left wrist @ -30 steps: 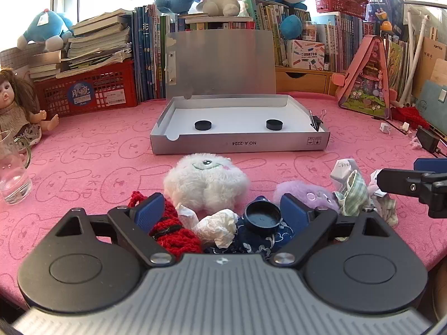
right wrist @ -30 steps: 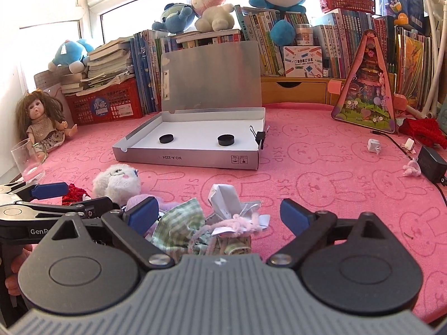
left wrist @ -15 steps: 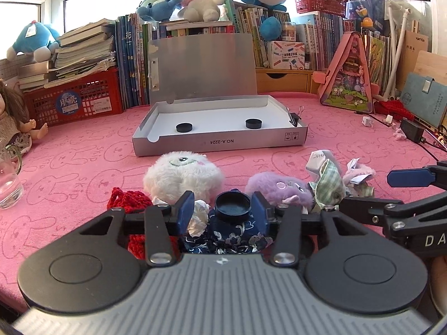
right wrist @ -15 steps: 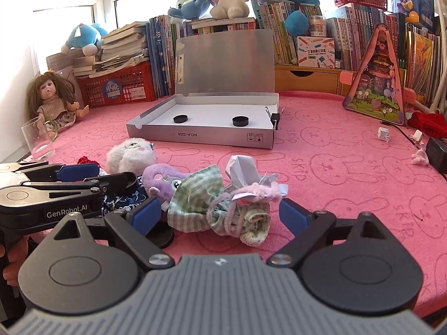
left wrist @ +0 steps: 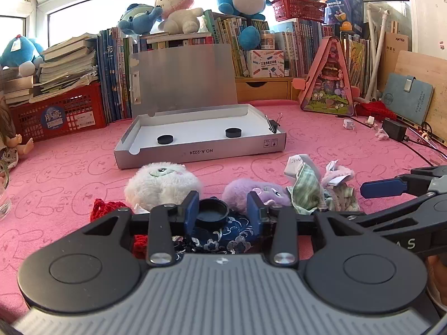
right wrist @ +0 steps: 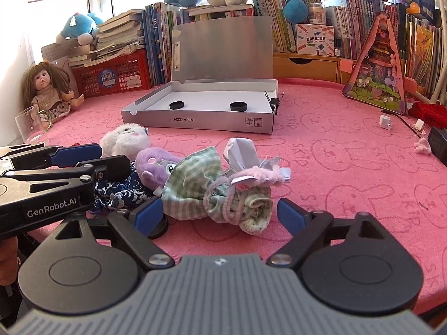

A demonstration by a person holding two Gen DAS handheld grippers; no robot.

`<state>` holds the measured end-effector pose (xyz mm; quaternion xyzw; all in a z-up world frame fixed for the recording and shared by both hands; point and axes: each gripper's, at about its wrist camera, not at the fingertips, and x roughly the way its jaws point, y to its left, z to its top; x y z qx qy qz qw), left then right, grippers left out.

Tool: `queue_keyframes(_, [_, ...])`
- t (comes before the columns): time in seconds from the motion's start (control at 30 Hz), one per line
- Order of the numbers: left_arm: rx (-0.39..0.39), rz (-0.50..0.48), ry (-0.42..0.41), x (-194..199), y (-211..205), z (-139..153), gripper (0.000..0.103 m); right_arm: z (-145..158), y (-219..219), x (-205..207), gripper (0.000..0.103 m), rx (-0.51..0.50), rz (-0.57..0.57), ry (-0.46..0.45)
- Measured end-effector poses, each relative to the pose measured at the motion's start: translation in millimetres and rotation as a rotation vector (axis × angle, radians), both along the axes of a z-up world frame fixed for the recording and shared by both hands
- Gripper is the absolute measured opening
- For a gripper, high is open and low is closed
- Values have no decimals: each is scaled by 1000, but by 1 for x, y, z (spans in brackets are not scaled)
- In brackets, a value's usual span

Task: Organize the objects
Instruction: 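Grasp the black lid on the blue cloth with the left gripper while the right approaches the green plaid bundle, then lift the lid with the left gripper while the right gripper grasps the green plaid bundle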

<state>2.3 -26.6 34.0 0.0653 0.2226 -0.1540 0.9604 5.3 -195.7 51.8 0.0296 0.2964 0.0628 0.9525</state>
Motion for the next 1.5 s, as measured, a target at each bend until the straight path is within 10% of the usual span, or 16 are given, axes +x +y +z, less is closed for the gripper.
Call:
queue_keyframes(0.5, [21,67,44,27,3,-15,37,-5,2,10,89,1,-19,6])
queue_keyframes(0.8, [43,73,30,45,0,-16,56,-9,2,16,90,11,-14,23])
queue_keyframes(1.5, [-35,78,101,55,5,-22,38,-10,1,32,94,62,-3,27])
